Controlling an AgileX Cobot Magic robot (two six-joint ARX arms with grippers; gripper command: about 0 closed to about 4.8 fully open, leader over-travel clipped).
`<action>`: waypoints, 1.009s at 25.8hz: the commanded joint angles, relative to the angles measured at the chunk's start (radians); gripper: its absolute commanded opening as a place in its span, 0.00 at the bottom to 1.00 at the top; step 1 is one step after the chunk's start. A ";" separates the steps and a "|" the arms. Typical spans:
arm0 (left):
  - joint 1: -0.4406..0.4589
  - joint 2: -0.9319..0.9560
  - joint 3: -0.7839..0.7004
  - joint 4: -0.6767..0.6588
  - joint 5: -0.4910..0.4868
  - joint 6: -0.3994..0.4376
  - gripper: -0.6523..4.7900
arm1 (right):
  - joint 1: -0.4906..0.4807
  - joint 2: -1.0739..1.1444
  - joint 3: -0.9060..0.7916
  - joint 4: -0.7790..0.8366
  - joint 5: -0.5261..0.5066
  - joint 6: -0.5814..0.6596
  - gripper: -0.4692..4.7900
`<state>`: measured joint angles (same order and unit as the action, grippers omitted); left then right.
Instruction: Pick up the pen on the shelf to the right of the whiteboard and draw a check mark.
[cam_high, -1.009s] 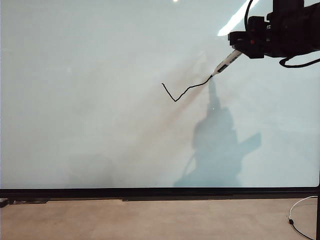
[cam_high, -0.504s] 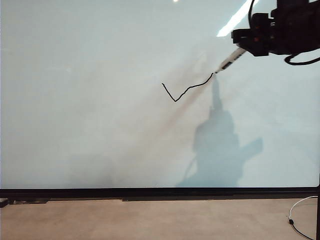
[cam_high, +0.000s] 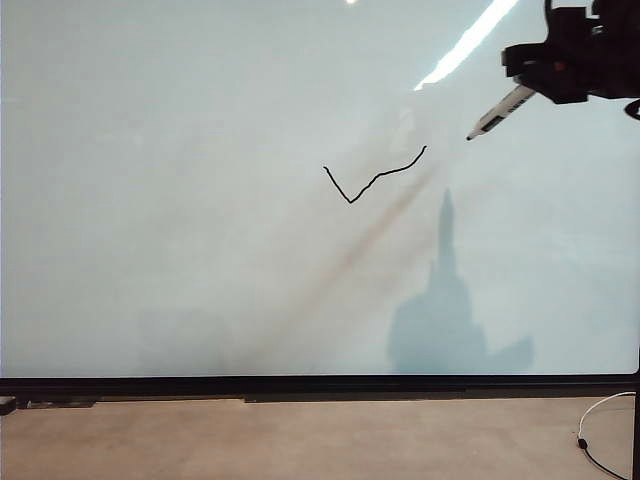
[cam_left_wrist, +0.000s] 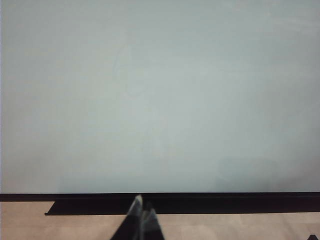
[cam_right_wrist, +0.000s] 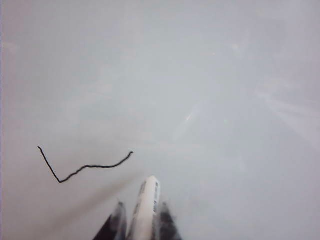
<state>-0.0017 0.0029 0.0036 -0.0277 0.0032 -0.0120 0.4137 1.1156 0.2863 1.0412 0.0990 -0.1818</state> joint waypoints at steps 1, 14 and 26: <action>0.000 0.000 0.003 0.006 0.000 0.004 0.11 | -0.002 -0.039 -0.026 -0.005 0.014 -0.001 0.08; 0.000 0.000 0.003 0.006 0.000 0.004 0.11 | -0.003 -0.227 -0.197 -0.005 0.109 0.031 0.08; 0.000 0.000 0.003 0.006 0.000 0.004 0.11 | -0.005 -0.314 -0.285 -0.006 0.169 0.032 0.08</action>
<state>-0.0017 0.0029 0.0036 -0.0273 0.0029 -0.0120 0.4088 0.8066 0.0021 1.0229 0.2623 -0.1516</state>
